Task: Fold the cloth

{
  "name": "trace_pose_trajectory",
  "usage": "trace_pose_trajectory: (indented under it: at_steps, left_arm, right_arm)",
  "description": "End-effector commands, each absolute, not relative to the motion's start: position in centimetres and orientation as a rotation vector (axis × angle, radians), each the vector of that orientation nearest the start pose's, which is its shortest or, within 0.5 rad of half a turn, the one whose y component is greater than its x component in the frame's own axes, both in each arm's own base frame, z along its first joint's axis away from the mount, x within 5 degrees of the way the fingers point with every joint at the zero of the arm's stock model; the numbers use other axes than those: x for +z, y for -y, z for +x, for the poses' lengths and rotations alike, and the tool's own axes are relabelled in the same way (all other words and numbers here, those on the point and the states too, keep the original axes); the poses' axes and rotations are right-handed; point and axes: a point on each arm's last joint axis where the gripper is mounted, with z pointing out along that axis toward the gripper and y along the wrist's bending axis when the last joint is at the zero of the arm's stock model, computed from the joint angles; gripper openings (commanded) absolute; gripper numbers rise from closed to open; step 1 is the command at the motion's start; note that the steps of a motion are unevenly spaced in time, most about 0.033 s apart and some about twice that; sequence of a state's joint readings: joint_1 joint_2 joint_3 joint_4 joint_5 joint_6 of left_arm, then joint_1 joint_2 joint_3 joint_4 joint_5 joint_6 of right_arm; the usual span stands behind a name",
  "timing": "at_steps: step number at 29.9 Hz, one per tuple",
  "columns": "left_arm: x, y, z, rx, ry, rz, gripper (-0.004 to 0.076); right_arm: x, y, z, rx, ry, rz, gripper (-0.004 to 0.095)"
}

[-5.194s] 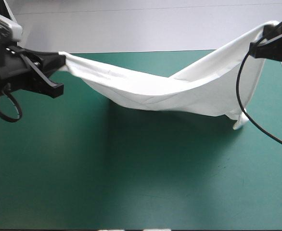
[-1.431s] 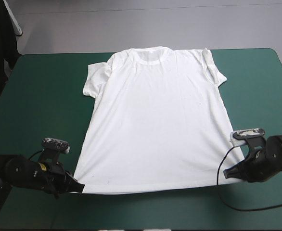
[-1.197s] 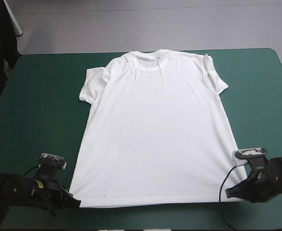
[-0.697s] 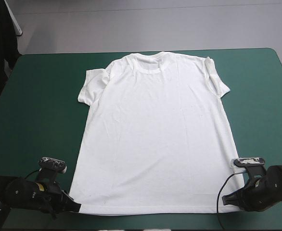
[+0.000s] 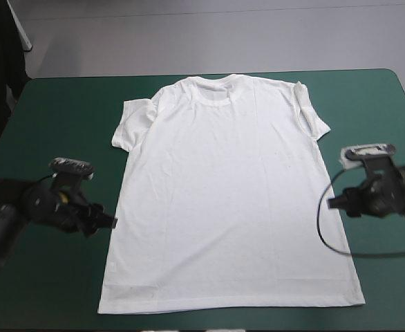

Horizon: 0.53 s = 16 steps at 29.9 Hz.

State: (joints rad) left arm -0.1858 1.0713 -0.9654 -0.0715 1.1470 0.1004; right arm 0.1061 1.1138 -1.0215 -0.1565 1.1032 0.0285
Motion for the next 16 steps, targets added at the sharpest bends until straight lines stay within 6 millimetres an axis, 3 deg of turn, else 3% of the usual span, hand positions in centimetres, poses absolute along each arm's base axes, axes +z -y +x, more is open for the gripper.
trace_pose_trajectory:
  at_steps: [1, 4, 9, 12, 16]
  left_arm:
    - [31.5, 5.4, 25.1, -0.118, -2.762, 0.360, 0.0381]
    - [31.0, 6.7, 30.8, -0.143, -2.789, 0.372, 0.0381]
    - [30.7, 9.0, 38.1, -0.300, -2.778, 0.336, 0.0381]
    - [30.1, 9.3, 40.4, -0.295, -2.785, 0.327, 0.0381]
    - [29.2, 8.5, 41.7, -0.283, -2.804, 0.288, 0.0381]
  right_arm:
    - [33.6, -1.8, 27.2, -0.136, -2.671, -0.178, 0.0552]
    - [33.3, -3.0, 33.2, -0.053, -2.726, -0.182, 0.0552]
    - [32.3, -4.3, 40.0, 0.278, -2.743, -0.135, 0.0552]
    - [31.4, -3.2, 42.0, 0.341, -2.754, -0.081, 0.0552]
    - [31.5, 0.4, 42.2, 0.351, -2.736, 0.007, 0.0552]
